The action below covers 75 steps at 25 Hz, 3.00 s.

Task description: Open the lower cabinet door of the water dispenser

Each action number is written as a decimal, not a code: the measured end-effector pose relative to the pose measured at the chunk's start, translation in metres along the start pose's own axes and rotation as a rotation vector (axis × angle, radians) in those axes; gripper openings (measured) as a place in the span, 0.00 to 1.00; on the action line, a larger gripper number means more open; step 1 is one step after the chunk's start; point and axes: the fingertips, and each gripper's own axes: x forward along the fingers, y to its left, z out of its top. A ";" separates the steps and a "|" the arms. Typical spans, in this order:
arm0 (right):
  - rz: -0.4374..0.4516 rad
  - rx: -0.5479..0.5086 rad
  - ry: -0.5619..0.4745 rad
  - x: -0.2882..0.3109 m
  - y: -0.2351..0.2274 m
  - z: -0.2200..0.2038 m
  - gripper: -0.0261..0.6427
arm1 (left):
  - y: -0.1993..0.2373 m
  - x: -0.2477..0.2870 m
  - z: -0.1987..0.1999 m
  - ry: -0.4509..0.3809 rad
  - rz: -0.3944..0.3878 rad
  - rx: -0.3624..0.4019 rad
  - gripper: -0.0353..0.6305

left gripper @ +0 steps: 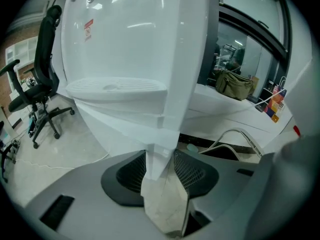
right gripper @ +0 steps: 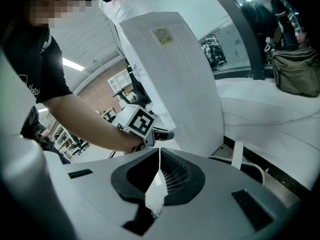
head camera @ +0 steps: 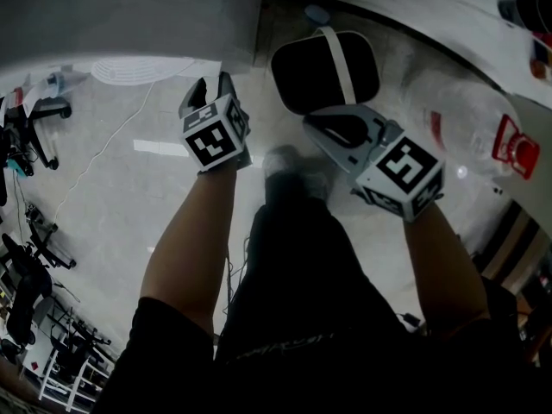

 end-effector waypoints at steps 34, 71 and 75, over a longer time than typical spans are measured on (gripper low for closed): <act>0.107 -0.106 0.095 0.023 0.055 -0.019 0.06 | 0.063 -0.058 -0.078 0.056 0.064 0.014 0.19; 0.011 -0.051 0.094 0.130 0.183 -0.014 0.06 | 0.185 -0.100 -0.122 0.098 -0.172 0.323 0.17; -0.006 -0.027 0.085 0.144 0.190 -0.009 0.06 | 0.194 -0.101 -0.121 0.093 -0.208 0.372 0.17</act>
